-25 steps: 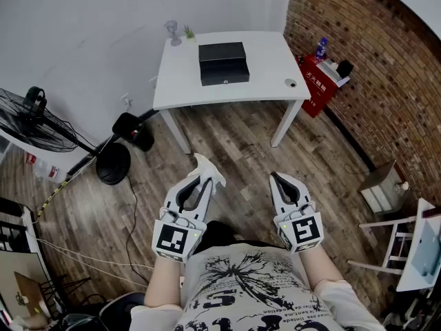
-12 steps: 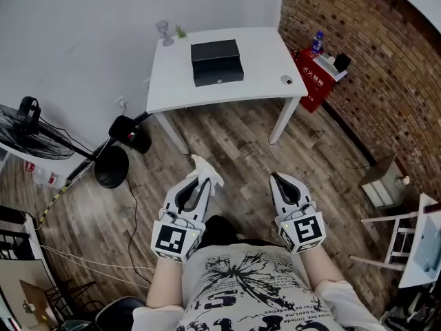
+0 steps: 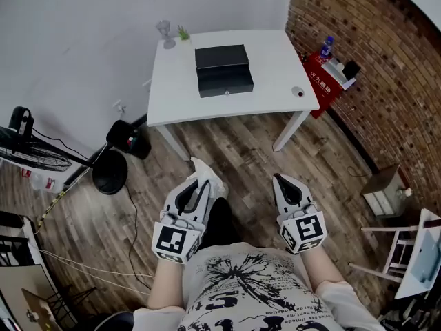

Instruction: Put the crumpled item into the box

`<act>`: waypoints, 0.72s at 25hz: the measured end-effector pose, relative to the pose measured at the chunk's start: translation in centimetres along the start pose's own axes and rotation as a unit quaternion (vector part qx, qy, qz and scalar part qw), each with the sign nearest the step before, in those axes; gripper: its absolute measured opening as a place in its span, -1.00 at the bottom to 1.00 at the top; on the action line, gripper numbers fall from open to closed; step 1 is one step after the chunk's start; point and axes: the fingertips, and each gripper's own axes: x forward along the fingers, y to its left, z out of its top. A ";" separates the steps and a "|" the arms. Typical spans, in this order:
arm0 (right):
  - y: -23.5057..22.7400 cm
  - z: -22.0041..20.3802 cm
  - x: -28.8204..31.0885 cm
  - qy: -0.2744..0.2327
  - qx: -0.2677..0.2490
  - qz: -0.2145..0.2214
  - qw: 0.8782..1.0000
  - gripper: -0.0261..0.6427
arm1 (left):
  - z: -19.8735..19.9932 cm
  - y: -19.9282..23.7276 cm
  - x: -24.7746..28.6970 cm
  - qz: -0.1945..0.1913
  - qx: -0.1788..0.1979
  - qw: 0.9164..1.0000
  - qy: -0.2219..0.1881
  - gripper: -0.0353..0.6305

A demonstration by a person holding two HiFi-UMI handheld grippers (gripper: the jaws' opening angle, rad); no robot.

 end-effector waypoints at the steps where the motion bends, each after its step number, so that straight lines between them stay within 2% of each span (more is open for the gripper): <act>1: -0.2 0.2 1.7 0.005 0.004 0.003 1.000 -0.88 | 0.2 1.4 1.2 -0.001 -0.002 1.000 0.000 -0.69; 4: -0.8 1.3 7.2 0.015 0.010 0.016 1.000 -0.88 | 1.0 5.8 5.0 -0.008 -0.009 1.000 -0.004 -0.68; 12: -4.6 7.1 23.3 0.030 -0.012 0.011 0.999 -0.88 | 5.6 18.8 16.1 -0.027 -0.012 1.000 -0.011 -0.68; 18: -6.9 10.5 32.4 0.032 -0.026 0.000 0.999 -0.88 | 7.7 25.7 22.5 -0.046 -0.018 0.999 -0.012 -0.68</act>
